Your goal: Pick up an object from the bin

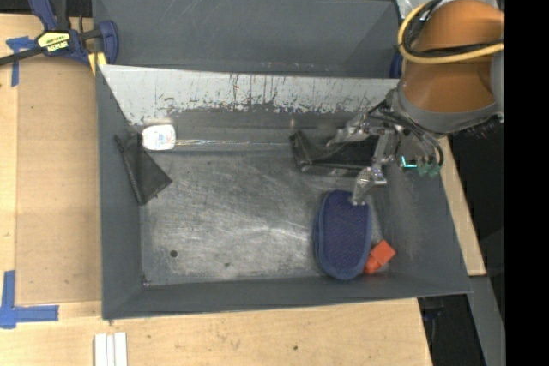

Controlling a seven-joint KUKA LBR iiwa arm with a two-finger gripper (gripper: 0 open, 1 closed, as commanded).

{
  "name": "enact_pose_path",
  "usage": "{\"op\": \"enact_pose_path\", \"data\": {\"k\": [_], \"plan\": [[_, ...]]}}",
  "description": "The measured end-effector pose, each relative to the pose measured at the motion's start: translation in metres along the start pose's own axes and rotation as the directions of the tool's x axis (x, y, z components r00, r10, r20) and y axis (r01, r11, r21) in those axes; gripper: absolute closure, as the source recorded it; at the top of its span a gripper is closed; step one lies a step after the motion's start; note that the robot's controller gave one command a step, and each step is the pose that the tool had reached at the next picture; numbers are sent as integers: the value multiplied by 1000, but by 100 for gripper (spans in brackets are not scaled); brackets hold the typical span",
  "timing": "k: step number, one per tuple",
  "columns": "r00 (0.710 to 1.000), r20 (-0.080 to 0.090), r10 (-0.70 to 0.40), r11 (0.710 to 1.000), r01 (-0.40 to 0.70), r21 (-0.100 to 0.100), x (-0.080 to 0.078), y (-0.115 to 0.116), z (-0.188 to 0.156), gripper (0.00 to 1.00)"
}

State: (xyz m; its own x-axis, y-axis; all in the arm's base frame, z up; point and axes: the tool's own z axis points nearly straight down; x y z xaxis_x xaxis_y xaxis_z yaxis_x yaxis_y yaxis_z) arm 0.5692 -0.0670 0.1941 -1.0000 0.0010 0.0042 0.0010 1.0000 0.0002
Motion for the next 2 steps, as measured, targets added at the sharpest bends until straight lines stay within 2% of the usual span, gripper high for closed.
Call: {"op": "enact_pose_path", "data": {"k": [1, 2], "plan": [[999, -2, -39, 999, 39, 0, 26, -24, 78, 0], [983, 9, -184, 983, 184, 2, 23, -17, 117, 0]]}}
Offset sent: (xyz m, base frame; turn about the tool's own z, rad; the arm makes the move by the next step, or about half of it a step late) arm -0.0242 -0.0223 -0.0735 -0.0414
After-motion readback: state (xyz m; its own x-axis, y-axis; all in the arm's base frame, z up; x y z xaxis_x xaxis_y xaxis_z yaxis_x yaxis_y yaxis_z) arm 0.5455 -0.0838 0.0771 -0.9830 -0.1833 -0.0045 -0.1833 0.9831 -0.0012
